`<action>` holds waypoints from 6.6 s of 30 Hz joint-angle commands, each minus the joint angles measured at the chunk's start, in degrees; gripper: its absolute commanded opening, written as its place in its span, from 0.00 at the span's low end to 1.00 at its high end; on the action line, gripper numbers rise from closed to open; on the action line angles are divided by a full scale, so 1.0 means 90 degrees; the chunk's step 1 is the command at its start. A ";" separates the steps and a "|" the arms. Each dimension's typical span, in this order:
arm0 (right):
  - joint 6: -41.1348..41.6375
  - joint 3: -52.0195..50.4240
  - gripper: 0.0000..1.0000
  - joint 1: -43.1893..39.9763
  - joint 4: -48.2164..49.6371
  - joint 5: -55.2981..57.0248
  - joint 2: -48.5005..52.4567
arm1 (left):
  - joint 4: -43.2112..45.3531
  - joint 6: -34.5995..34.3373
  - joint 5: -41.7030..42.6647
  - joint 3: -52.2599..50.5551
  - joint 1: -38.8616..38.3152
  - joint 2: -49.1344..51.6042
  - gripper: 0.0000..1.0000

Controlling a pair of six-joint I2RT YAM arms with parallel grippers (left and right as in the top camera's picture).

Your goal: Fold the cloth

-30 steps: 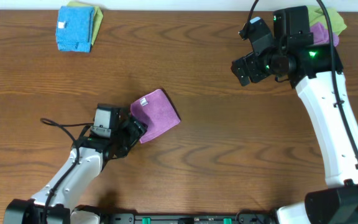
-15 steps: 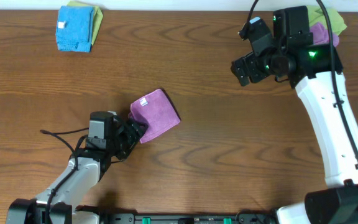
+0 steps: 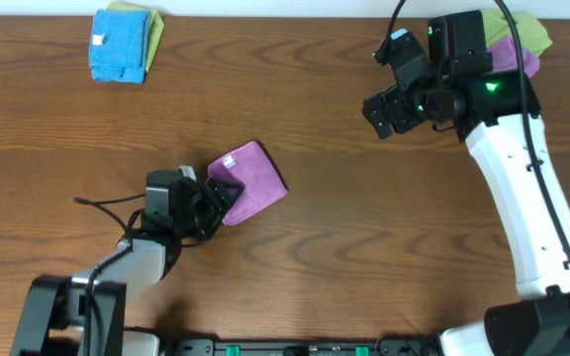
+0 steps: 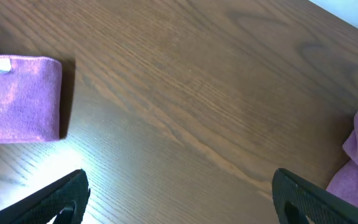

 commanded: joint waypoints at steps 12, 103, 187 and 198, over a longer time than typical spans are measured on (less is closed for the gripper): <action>-0.0053 -0.0039 0.94 0.0046 -0.0015 -0.0015 -0.0056 | 0.0952 -0.0223 0.0083 0.0160 0.0039 0.1496 0.12; -0.0029 -0.0039 0.95 0.0063 -0.0112 -0.0189 -0.0053 | -0.2832 0.0680 -0.1785 1.0030 0.2637 0.5768 0.95; 0.0950 -0.3349 0.99 -0.0231 -0.0998 0.0648 -0.6407 | -1.0372 0.5248 -0.2458 0.5707 0.1644 -0.5034 0.95; 0.0950 -0.3349 0.99 -0.0231 -0.1185 0.0648 -0.6407 | -1.0654 0.5387 -0.2633 0.5707 0.1644 -0.5034 0.95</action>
